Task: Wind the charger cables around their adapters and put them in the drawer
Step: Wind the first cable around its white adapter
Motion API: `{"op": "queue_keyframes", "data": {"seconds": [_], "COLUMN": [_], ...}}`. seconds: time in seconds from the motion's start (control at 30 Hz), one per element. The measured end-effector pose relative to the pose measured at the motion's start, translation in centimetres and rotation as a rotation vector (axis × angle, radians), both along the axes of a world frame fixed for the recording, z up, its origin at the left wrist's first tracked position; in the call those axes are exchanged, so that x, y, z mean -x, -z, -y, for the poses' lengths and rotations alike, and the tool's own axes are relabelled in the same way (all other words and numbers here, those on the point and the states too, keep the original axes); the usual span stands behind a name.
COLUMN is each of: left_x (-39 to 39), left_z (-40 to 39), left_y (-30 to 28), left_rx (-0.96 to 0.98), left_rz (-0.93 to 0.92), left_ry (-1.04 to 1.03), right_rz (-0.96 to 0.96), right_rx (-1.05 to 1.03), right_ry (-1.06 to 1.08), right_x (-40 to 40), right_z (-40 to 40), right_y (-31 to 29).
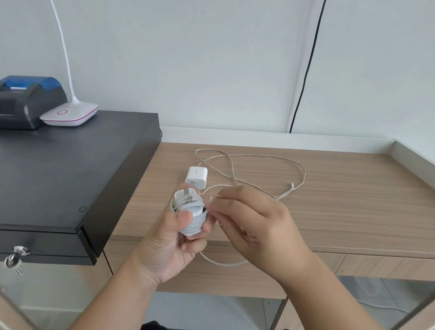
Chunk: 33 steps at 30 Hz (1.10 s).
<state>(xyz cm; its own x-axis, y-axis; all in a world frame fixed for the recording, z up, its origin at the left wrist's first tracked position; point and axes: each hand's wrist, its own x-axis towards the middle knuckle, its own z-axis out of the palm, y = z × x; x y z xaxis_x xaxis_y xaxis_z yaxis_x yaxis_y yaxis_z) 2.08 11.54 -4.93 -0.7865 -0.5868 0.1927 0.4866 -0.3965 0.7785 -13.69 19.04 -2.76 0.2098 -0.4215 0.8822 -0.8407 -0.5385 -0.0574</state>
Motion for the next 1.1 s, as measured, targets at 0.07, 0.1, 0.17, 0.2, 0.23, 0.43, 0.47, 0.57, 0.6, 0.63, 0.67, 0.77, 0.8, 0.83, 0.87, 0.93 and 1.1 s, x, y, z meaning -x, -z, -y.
{"op": "queue_keyframes", "data": {"seconds": [0.07,0.1,0.17,0.2,0.23,0.43,0.47,0.57,0.6,0.63,0.67,0.77,0.8,0.83,0.87,0.93,1.1], "left_x": [-0.5,-0.8,-1.2,-1.3,-1.5,-2.2,-2.3,-2.8,-2.9,-3.1,-3.1,-3.0,-2.9,-2.9,-2.9,-2.8,-2.3], "left_z": [0.4,0.5,0.9,1.0,1.0,1.2,1.2,1.5,1.6,1.6,1.6,1.4,1.3,1.2,1.1,1.0,0.5], "left_y": [0.3,0.3,0.2,0.0,-0.2,-0.8,-0.8,-1.1,-1.2,-1.2,-1.3,-1.2,-1.1,-1.0,-1.0,-1.0,-0.9], "left_rx": [0.009,0.02,0.068,0.094,0.122,0.271,0.287,0.381,0.431,0.479,0.51,0.528,0.523,0.513,0.506,0.514,0.476], "left_rz": [-0.064,-0.091,-0.064,-0.037,-0.023,0.086,0.102,0.185,0.226,0.263,0.292,0.318,0.309,0.293,0.276,0.263,0.215], "left_ry": [0.096,0.164,0.231,0.244,0.259,0.236,0.235,0.193,0.169,0.15,0.142,0.156,0.167,0.179,0.19,0.19,0.105], "right_rz": [-0.01,-0.01,0.002,0.006,0.009,0.113,0.126,0.128,0.125,0.121,0.116,0.109,0.107,0.104,0.1,0.098,0.186], "right_rx": [0.058,0.082,0.108,0.112,0.112,0.046,0.02,-0.08,-0.118,-0.148,-0.168,-0.198,-0.202,-0.207,-0.214,-0.23,-0.271], "right_ry": [-0.019,-0.035,-0.078,-0.092,-0.1,-0.181,-0.192,-0.225,-0.237,-0.243,-0.244,-0.248,-0.255,-0.263,-0.27,-0.279,-0.338], "right_x": [-0.4,-0.6,-1.0,-1.1,-1.2,-1.4,-1.4,-1.0,-0.9,-0.7,-0.6,-0.3,-0.3,-0.3,-0.3,-0.3,-0.6], "right_z": [-0.5,-0.7,-1.0,-1.1,-1.2,-1.5,-1.5,-1.7,-1.9,-2.0,-2.0,-2.2,-2.2,-2.3,-2.4,-2.4,-2.0], "right_y": [0.1,0.2,0.4,0.5,0.6,0.8,0.7,0.7,0.7,0.7,0.7,0.7,0.7,0.7,0.6,0.4,0.3]}}
